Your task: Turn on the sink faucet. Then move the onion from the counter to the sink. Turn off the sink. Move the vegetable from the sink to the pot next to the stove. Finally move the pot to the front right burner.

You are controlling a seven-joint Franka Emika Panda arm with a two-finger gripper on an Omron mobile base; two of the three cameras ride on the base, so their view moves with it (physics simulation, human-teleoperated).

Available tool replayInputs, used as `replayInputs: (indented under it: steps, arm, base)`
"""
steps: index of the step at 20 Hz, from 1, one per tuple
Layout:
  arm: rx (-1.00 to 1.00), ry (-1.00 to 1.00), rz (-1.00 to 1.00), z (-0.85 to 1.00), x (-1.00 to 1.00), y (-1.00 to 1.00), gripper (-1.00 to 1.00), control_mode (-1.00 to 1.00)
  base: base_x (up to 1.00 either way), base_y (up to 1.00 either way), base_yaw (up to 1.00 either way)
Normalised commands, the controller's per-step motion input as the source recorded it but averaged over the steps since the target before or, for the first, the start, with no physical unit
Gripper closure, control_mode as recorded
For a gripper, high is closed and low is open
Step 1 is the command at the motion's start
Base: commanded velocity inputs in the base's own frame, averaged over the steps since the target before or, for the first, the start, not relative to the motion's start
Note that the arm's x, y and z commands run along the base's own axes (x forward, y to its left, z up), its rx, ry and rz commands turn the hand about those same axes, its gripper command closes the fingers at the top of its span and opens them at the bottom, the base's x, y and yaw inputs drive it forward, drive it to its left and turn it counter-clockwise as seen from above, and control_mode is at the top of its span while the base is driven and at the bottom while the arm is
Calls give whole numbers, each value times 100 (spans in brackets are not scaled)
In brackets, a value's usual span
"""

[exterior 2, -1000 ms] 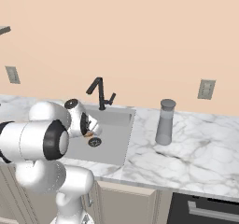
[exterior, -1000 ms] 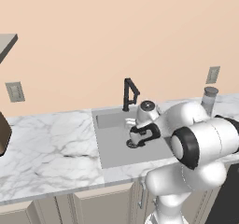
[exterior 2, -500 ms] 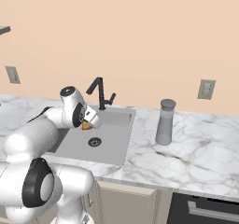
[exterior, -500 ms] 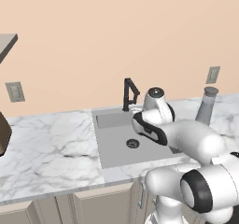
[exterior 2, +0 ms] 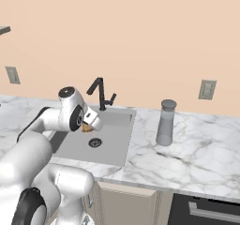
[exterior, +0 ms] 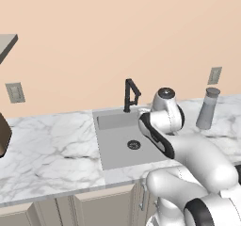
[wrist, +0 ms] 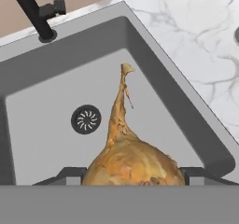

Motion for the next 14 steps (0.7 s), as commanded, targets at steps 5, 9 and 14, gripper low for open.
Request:
replayInputs:
  steps: [5,9,14]
  arm:
    - [0,0,0,0,0,0,100,-100]
    - [-1,0,-4,0,-3,2,100,-100]
    - [0,0,0,0,0,0,100,100]
  base:
    - [0,0,0]
    - [0,0,0]
    - [-9,4,-44]
